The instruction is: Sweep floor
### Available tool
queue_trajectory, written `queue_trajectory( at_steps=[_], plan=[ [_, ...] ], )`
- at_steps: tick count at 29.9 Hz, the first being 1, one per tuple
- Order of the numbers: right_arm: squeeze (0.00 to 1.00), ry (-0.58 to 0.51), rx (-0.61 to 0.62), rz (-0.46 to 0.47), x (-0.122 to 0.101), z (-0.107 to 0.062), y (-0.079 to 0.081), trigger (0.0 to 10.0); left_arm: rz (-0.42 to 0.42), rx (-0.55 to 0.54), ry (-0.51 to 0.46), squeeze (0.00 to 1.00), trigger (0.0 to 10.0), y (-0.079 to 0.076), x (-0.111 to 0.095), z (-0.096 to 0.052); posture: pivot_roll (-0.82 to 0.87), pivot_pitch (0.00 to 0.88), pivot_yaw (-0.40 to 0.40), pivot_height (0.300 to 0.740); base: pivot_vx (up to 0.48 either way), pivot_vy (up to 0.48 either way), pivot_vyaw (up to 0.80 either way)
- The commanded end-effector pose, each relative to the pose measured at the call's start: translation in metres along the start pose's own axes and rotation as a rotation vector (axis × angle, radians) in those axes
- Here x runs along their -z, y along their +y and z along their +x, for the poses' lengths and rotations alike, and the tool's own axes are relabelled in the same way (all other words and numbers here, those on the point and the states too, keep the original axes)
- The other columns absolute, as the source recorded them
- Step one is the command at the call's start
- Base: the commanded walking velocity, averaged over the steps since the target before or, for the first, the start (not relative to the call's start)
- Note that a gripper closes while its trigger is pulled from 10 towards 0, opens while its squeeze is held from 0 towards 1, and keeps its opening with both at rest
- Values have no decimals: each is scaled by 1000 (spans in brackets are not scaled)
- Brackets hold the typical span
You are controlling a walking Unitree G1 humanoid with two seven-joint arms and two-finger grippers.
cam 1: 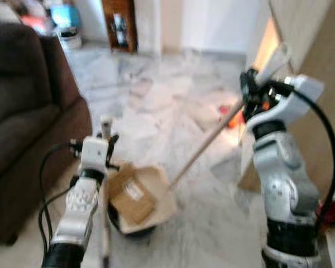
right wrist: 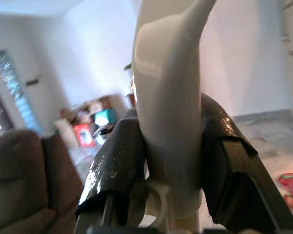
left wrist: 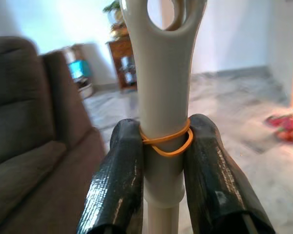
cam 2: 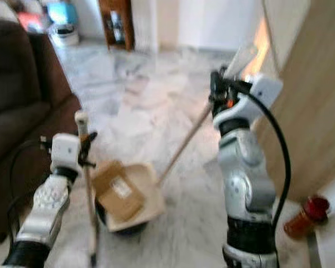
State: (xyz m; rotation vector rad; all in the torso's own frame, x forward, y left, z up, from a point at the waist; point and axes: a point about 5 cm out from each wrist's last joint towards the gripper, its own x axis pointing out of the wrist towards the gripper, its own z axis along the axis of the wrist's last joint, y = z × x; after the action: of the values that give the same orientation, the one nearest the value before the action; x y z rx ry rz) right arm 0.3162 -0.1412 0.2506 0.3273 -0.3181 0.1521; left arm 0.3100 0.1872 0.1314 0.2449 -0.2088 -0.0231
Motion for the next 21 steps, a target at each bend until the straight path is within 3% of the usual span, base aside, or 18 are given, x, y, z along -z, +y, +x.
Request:
queue_trajectory(
  at_steps=[1,10,16,21],
  plan=[
    [0,-61,-55,73,-12,1,12,10000,23,-2,-41,0,10000,1,-8,3,101,0,7,740,0,0,0],
    [0,-66,-42,66,-11,1,13,10000,25,-1,-44,0,10000,0,-8,4,100,0,6,740,0,0,0],
    [0,-96,-53,34,-13,1,23,10000,27,0,-46,0,10000,0,-8,4,103,0,3,740,0,0,0],
    [0,-188,-77,-88,-22,-2,34,10000,38,1,-48,0,10000,0,-8,3,104,0,3,740,0,0,0]
  ],
)
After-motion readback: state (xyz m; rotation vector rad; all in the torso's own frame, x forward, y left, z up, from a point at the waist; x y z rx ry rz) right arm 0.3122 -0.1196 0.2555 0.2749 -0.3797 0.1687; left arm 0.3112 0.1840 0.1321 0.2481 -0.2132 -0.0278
